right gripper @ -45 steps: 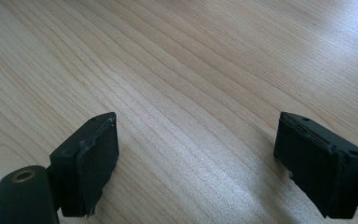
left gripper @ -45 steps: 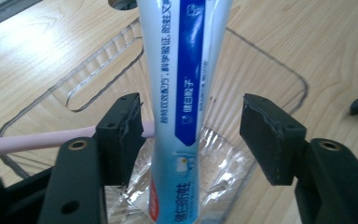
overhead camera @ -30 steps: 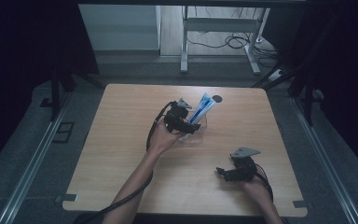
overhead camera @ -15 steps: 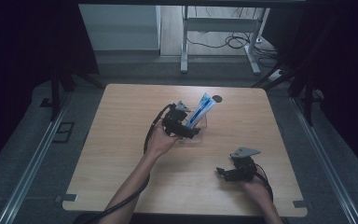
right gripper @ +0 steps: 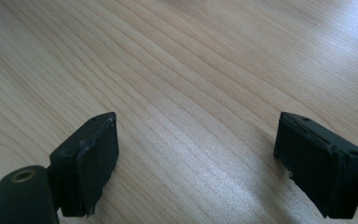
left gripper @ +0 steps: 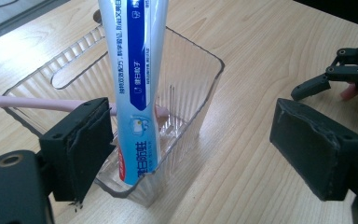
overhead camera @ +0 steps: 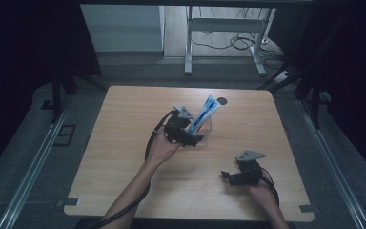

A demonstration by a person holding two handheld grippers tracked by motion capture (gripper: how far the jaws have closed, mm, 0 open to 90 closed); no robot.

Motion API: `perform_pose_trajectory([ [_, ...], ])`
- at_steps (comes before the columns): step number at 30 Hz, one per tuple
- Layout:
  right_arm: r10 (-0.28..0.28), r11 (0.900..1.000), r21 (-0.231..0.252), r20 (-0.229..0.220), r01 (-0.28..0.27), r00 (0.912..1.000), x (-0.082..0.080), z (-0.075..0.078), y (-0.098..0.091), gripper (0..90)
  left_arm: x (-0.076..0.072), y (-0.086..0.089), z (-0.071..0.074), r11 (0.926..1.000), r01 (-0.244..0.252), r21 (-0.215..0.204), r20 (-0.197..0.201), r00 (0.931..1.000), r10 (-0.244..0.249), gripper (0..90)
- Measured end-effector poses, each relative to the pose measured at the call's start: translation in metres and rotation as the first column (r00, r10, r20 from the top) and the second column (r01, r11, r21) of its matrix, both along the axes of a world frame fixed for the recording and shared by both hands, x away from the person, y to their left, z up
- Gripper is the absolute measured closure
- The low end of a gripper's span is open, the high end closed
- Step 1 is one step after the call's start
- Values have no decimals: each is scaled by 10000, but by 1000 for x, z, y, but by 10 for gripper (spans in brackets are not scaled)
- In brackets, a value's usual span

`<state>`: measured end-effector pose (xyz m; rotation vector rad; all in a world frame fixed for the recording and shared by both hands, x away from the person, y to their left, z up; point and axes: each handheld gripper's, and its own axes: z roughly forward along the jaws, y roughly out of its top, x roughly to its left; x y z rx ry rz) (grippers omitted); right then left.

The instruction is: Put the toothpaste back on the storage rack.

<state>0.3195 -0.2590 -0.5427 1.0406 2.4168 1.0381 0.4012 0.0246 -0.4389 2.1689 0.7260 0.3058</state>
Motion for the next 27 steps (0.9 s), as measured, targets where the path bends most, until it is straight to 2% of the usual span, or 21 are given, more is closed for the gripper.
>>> perform_pose_trajectory([
  [8,0,10000,4,-4,0,10000,0,0,0,136,-9,4,-1,9999,60,151,189,9998,-63,133],
  [27,-7,10000,-4,-13,7,10000,0,0,0,136,-28,24,-5,10000,-41,-4,205,9998,42,134],
])
